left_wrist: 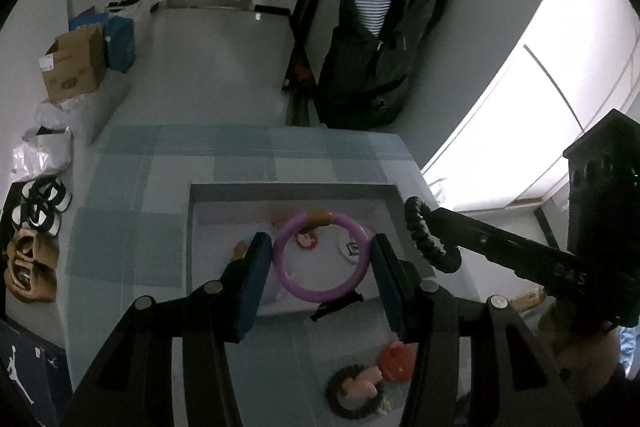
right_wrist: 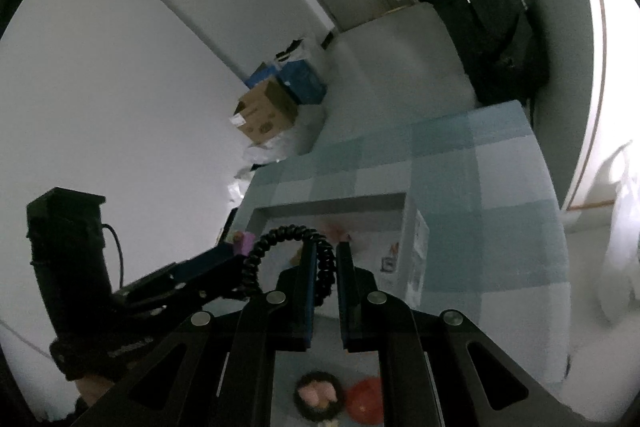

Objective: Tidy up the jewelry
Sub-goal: 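Grasp the purple ring with the left tool and lift it, then lower the purple ring and bracelet into the grey box and open both tools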

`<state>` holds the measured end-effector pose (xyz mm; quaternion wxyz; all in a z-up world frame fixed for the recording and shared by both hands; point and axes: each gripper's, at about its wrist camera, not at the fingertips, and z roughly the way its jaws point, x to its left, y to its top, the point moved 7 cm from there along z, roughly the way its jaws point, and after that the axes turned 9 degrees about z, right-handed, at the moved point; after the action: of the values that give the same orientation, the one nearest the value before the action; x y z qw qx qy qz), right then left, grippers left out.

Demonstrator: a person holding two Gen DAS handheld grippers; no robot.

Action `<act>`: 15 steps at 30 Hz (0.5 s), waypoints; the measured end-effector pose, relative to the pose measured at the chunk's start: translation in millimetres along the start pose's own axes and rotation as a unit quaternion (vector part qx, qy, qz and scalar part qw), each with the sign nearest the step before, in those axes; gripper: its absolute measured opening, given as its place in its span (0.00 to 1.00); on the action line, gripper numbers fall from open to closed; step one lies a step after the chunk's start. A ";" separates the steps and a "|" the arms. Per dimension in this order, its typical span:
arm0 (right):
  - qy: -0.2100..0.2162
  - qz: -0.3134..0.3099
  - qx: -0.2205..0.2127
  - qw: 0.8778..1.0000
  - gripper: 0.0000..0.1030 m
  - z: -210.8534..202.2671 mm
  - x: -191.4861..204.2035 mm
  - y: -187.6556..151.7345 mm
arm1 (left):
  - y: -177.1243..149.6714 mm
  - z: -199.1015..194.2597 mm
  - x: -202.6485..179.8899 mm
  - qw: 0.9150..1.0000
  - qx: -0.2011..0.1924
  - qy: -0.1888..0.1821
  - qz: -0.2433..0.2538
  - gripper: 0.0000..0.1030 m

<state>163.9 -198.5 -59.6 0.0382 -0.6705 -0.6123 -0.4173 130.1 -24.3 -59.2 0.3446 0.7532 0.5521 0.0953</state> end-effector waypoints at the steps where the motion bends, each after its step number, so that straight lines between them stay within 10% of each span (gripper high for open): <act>1: 0.000 0.002 0.002 1.000 0.08 3.3 -0.2 2.2 | 0.8 2.6 1.5 1.000 0.003 0.000 -0.001 0.44; 15: -0.008 0.035 0.027 0.999 0.08 40.2 -8.1 18.4 | -1.1 31.3 21.1 0.998 0.048 -0.015 -0.030 0.44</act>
<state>201.0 -186.9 -82.1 0.0657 -0.6934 -0.6002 -0.3932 153.5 -18.1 -88.1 0.3191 0.7535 0.5729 0.0476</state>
